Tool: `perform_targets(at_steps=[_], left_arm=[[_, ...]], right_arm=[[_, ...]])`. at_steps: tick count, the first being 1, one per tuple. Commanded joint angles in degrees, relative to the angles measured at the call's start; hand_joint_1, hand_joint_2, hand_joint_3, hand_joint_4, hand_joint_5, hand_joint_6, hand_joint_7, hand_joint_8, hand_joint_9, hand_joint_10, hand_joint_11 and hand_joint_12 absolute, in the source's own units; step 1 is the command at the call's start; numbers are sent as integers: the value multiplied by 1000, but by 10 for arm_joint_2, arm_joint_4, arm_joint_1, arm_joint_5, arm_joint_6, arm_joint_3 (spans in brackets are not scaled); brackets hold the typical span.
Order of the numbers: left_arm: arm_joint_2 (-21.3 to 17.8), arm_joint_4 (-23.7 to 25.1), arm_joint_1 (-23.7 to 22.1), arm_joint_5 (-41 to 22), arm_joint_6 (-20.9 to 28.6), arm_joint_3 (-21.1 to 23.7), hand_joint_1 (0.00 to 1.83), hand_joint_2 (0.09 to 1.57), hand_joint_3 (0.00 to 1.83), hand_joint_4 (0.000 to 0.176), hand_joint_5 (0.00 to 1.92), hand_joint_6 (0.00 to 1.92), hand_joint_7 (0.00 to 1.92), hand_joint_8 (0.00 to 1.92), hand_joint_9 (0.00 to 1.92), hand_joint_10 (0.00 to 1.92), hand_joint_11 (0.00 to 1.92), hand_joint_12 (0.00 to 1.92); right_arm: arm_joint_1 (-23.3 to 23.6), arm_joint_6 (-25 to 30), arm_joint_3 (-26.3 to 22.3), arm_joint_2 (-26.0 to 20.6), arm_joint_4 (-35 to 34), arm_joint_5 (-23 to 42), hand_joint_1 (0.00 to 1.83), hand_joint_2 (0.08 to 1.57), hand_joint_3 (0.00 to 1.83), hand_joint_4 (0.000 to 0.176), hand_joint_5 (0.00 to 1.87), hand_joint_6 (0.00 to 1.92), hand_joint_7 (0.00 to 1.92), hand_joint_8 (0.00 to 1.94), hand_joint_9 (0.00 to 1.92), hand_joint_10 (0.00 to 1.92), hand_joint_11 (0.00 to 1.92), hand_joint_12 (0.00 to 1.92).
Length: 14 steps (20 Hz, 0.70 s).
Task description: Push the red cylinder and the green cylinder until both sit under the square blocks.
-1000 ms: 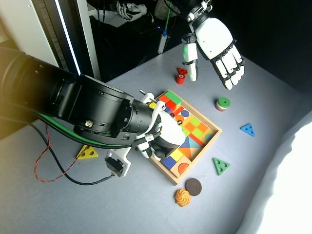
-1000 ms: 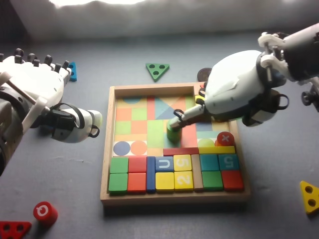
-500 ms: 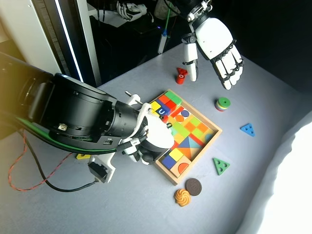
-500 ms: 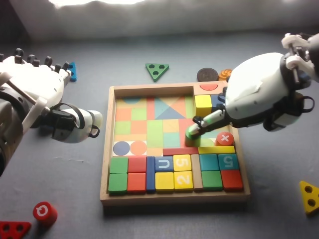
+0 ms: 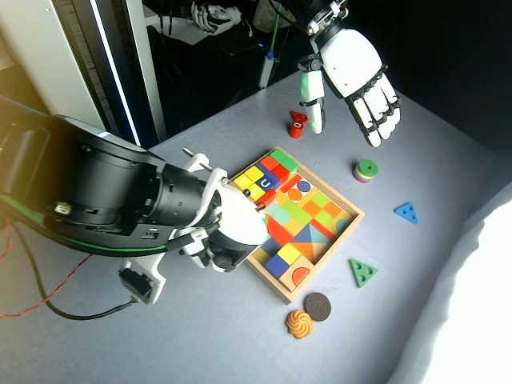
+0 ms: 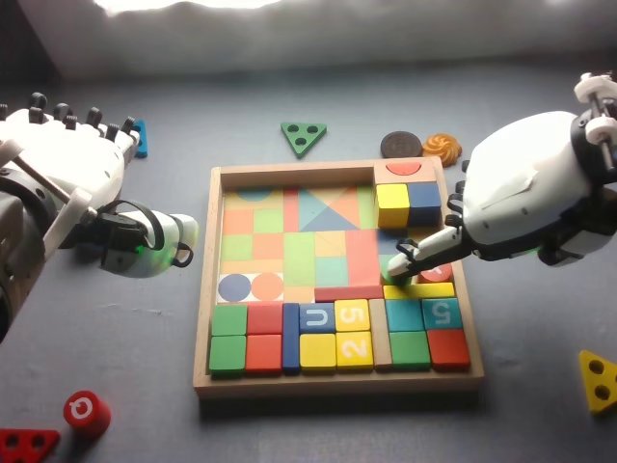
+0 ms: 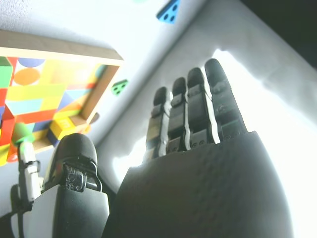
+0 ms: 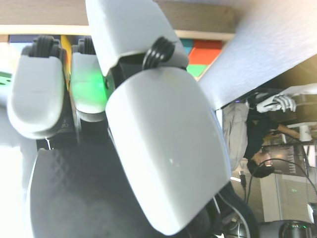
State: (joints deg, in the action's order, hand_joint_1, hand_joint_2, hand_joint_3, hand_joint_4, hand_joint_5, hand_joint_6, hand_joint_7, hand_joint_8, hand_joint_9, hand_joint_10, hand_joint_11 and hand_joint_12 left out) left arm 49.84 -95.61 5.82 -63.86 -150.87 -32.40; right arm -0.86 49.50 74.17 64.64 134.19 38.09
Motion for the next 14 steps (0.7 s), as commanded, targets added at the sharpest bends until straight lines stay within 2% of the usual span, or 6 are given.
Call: perform_targets(at_steps=[1, 2, 3, 5, 7, 14], left_arm=[[-4, 47, -8, -25, -4, 2, 0, 1274, 1, 0, 101, 8, 121, 9, 126, 11, 0, 355], [-4, 47, -8, -25, -4, 2, 0, 1276, 1, 0, 52, 4, 67, 4, 78, 5, 0, 253], [-4, 47, -7, -25, -4, 2, 0, 1275, 1, 0, 30, 2, 37, 3, 48, 3, 0, 185], [-4, 47, -8, -25, -5, 2, 0, 1270, 0, 0, 59, 8, 80, 10, 82, 11, 0, 231], [-4, 47, -8, -25, -5, 2, 0, 1273, 0, 0, 111, 12, 128, 11, 125, 15, 0, 377], [-4, 44, -7, -25, -7, 3, 0, 1277, 3, 0, 94, 0, 115, 0, 121, 0, 0, 354]], right_arm=[[5, 0, -4, -10, -7, -1, 1786, 1189, 51, 0, 90, 5, 1060, 1941, 1453, 1921, 1535, 1921], [5, 0, -5, -13, -7, 0, 1772, 1190, 51, 0, 109, 12, 1033, 1941, 1452, 1921, 1529, 1921], [5, 0, -6, -15, -6, 3, 1419, 994, 727, 0, 129, 3, 716, 1941, 1437, 1921, 1541, 1921], [6, 0, -6, -20, -4, 6, 1757, 1013, 416, 0, 156, 3, 1069, 1941, 1459, 1921, 1534, 1921], [7, 0, -6, -24, -1, 9, 1758, 1036, 311, 0, 139, 3, 1112, 1941, 1457, 1921, 1548, 1921], [19, 0, -11, -22, -1, 4, 1781, 1060, 259, 0, 129, 2, 1063, 1941, 1472, 1921, 1556, 1921]])
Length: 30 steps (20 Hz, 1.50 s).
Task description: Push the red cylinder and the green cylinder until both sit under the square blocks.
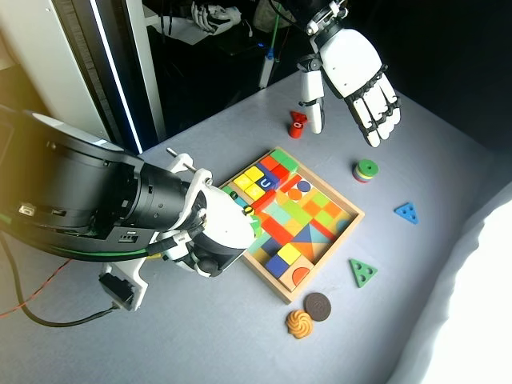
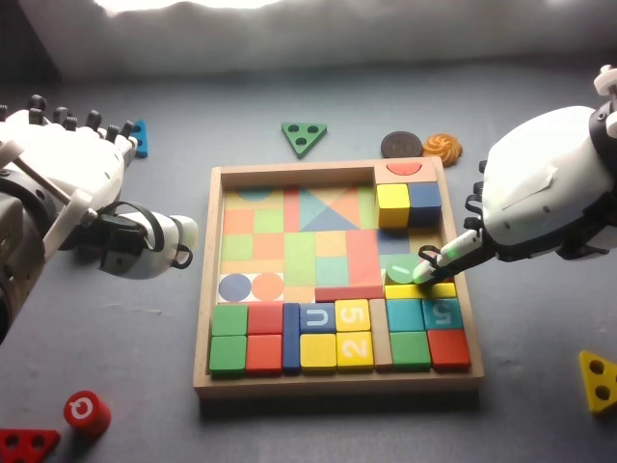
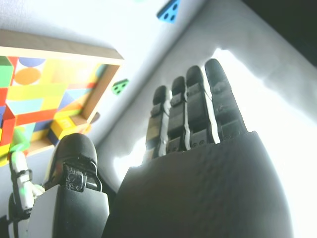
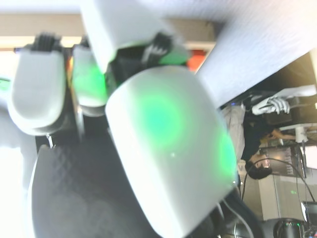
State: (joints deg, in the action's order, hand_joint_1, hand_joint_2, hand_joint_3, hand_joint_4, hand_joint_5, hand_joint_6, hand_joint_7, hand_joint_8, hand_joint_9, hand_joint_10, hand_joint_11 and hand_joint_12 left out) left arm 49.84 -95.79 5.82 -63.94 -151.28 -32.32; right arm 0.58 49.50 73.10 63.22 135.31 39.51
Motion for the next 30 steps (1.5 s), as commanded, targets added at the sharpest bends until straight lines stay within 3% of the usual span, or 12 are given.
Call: perform_targets(at_steps=[1, 11, 14, 16, 18, 22, 24, 25, 26, 27, 29, 30], left_arm=[[-4, 46, -7, -24, -4, 2, 0, 1275, 1, 0, 81, 1, 99, 1, 102, 2, 0, 298], [-4, 39, -9, -24, -4, 4, 0, 1282, 2, 0, 82, 7, 109, 12, 118, 11, 0, 292], [-4, 38, -7, -24, -8, 4, 0, 1270, 0, 0, 122, 7, 137, 5, 134, 6, 0, 338], [-4, 38, -3, -25, -9, 7, 0, 1270, 0, 0, 72, 0, 82, 0, 90, 0, 0, 258], [-4, 37, -2, -36, -9, 9, 0, 1275, 0, 0, 100, 1, 109, 1, 120, 4, 0, 381], [-4, 40, -3, -35, -9, 0, 0, 1270, 0, 0, 119, 7, 126, 7, 124, 8, 0, 355], [-4, 40, -6, -35, -8, 0, 0, 1271, 0, 0, 152, 7, 156, 7, 162, 12, 0, 470], [-4, 40, -7, -34, -8, 0, 0, 1264, 0, 0, 80, 8, 82, 7, 91, 10, 0, 278], [-4, 39, -8, -34, -8, 1, 0, 1264, 0, 0, 92, 11, 95, 11, 104, 14, 0, 286], [-4, 36, -9, -34, -8, 1, 0, 1268, 0, 0, 158, 2, 171, 2, 177, 8, 0, 476], [-4, 36, -10, -34, -8, 0, 0, 1268, 0, 0, 134, 1, 142, 1, 150, 1, 0, 416], [-4, 36, -10, -34, -8, -1, 0, 1272, 1, 0, 142, 3, 150, 4, 155, 3, 0, 434]], right_arm=[[8, 0, -1, -5, -12, -13, 1781, 1062, 255, 0, 137, 4, 1069, 1941, 1467, 1921, 1553, 1921], [54, 26, -2, 10, -14, -41, 1780, 1084, 244, 0, 92, 15, 1145, 1941, 1482, 1921, 1571, 1921], [71, 29, -9, -19, -89, -59, 1779, 1088, 243, 0, 97, 9, 1117, 1941, 1455, 1921, 1516, 1921], [66, -14, -48, -69, -164, -104, 1774, 1089, 233, 0, 133, 19, 1145, 1941, 1475, 1921, 1556, 1921], [44, -114, -102, -123, -272, -147, 1780, 1090, 230, 0, 89, 3, 1151, 1941, 1485, 1921, 1574, 1921], [-13, -162, -179, -197, -393, -216, 1798, 1086, 219, 0, 76, 6, 1177, 1941, 1468, 1921, 1540, 1921], [-20, -203, -208, -209, -407, -247, 1773, 1086, 217, 0, 84, 8, 1165, 1941, 1493, 1921, 1572, 1921], [-19, -203, -212, -210, -407, -248, 1766, 1083, 216, 0, 96, 11, 1147, 1941, 1495, 1921, 1583, 1921], [-19, -203, -214, -210, -411, -252, 1775, 1085, 216, 0, 103, 12, 1166, 1941, 1487, 1921, 1573, 1921], [-23, -204, -217, -211, -413, -256, 1779, 1087, 216, 0, 104, 10, 1161, 1941, 1481, 1921, 1572, 1921], [-30, -213, -217, -211, -416, -256, 1776, 1083, 208, 0, 119, 12, 1227, 1941, 1489, 1921, 1582, 1921], [-37, -263, -217, -211, -454, -256, 1748, 1083, 205, 0, 122, 12, 1234, 1941, 1487, 1921, 1561, 1921]])
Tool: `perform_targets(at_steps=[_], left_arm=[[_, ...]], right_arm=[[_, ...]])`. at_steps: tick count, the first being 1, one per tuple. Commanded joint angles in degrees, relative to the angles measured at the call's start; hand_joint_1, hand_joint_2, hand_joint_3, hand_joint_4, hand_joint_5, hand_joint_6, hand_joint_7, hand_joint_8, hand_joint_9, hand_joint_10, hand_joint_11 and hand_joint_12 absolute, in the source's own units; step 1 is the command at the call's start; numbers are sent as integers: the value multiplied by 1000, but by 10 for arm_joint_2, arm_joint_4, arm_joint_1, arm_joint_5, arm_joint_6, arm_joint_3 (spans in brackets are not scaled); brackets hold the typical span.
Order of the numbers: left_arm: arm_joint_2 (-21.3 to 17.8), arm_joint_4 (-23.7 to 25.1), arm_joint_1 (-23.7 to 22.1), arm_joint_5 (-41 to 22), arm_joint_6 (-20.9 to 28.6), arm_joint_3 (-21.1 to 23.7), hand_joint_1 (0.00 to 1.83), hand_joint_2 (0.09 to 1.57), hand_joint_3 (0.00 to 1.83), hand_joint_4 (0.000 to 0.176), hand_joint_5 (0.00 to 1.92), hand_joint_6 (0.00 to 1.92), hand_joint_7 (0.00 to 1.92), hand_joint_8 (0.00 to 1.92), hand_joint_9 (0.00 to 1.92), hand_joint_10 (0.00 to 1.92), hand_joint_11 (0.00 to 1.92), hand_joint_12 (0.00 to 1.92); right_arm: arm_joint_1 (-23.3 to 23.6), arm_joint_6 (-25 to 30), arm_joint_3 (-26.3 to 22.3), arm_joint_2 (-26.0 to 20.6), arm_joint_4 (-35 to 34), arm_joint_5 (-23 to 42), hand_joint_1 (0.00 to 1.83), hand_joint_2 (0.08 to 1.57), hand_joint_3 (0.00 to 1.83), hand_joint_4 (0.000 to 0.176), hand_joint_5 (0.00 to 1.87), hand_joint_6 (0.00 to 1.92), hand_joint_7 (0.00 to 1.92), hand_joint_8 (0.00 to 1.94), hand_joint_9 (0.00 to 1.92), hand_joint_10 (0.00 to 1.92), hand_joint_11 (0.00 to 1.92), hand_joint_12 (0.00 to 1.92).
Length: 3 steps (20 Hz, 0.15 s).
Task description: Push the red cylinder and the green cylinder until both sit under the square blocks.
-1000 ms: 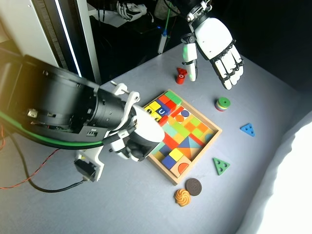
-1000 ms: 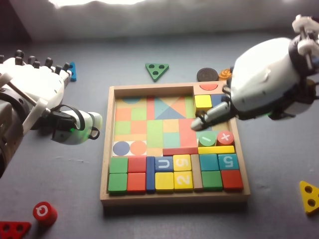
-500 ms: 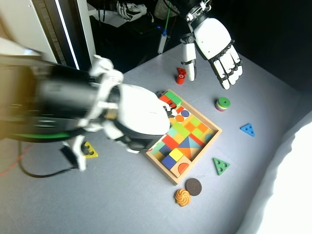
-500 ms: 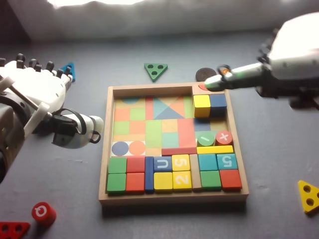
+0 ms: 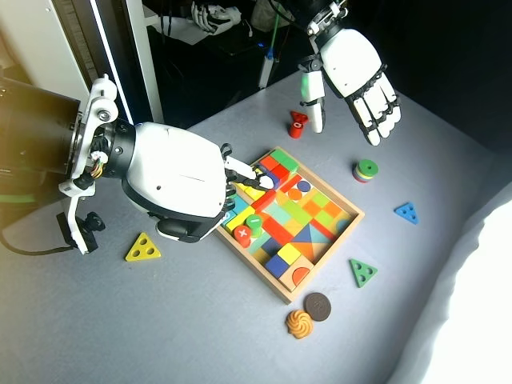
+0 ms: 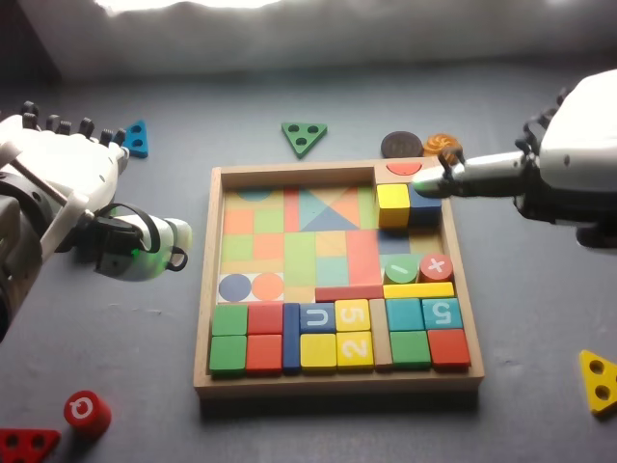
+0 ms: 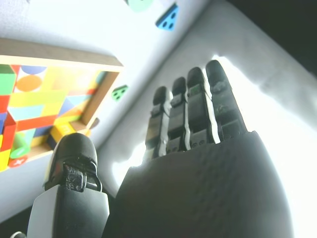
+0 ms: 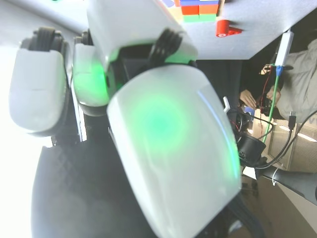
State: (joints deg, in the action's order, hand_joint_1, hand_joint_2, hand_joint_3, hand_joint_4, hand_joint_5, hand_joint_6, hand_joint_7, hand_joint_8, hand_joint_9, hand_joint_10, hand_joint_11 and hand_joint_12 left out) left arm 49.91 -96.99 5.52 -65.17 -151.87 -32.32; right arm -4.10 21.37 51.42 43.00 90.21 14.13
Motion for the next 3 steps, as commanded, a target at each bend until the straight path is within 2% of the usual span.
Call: perform_targets(at_steps=[1, 3], left_arm=[[-4, 48, -9, -22, -2, -2, 0, 1273, 1, 0, 164, 7, 170, 8, 174, 8, 0, 490], [-4, 48, -9, -22, -2, -3, 0, 1263, 0, 0, 144, 0, 143, 0, 151, 0, 0, 422]], right_arm=[[2, -25, 0, -8, -27, -1, 1741, 1085, 203, 0, 116, 8, 1207, 1941, 1493, 1921, 1567, 1921], [-6, -84, 1, -8, -72, 9, 1773, 1088, 195, 0, 112, 4, 1230, 1941, 1506, 1921, 1592, 1921]])
